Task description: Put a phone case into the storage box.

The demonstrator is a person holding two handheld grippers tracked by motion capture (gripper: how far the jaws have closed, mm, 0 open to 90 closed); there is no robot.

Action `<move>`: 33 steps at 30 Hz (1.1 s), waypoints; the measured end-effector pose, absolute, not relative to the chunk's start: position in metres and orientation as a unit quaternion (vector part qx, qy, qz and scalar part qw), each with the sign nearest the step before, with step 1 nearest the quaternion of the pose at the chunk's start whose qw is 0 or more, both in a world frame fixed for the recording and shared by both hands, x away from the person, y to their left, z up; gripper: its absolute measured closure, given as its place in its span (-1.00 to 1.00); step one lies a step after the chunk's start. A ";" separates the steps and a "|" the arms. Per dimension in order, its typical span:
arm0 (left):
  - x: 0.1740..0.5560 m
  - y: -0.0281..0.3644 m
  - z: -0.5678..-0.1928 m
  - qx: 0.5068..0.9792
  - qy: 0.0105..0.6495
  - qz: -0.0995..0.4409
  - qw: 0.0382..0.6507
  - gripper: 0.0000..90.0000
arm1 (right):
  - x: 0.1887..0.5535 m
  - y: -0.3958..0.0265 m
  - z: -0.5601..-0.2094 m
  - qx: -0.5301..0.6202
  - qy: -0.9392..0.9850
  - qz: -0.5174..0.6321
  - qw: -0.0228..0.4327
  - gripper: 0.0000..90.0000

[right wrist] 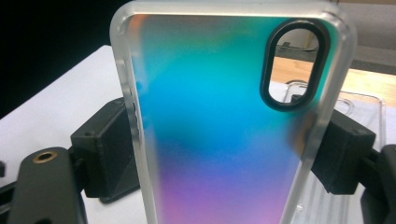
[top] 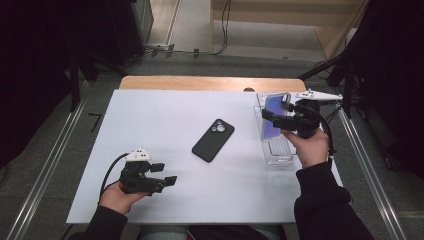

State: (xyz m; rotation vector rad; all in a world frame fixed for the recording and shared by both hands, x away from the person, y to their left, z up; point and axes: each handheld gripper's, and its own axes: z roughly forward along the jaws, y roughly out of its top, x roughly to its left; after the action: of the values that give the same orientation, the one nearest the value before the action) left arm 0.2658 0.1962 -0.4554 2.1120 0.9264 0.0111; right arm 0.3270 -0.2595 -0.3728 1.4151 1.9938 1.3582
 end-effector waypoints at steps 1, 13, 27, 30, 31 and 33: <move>0.266 0.196 -0.455 0.837 0.367 0.004 0.407 -0.38 | 0.329 -0.261 -0.373 0.500 0.701 0.477 0.175 -0.64; 0.268 0.199 -0.455 0.836 0.371 0.009 0.405 -0.38 | 0.361 -0.266 -0.369 0.525 0.681 0.467 0.206 -0.64; 0.266 0.198 -0.455 0.835 0.369 0.007 0.408 -0.38 | 0.405 -0.280 -0.361 0.549 0.658 0.463 0.227 -0.64; 0.266 0.198 -0.455 0.835 0.369 0.007 0.408 -0.38 | 0.415 -0.283 -0.361 0.555 0.650 0.466 0.227 -0.64; 0.266 0.198 -0.455 0.835 0.369 0.007 0.408 -0.38 | 0.418 -0.284 -0.361 0.555 0.650 0.467 0.225 -0.64; 0.266 0.198 -0.455 0.835 0.369 0.007 0.408 -0.38 | 0.425 -0.285 -0.362 0.558 0.650 0.465 0.224 -0.64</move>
State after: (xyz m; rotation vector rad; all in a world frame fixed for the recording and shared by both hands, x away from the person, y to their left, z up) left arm 0.2661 0.1983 -0.4549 2.1051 0.9298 0.0167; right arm 0.4251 -0.2854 -0.3621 1.5384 1.7935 1.2830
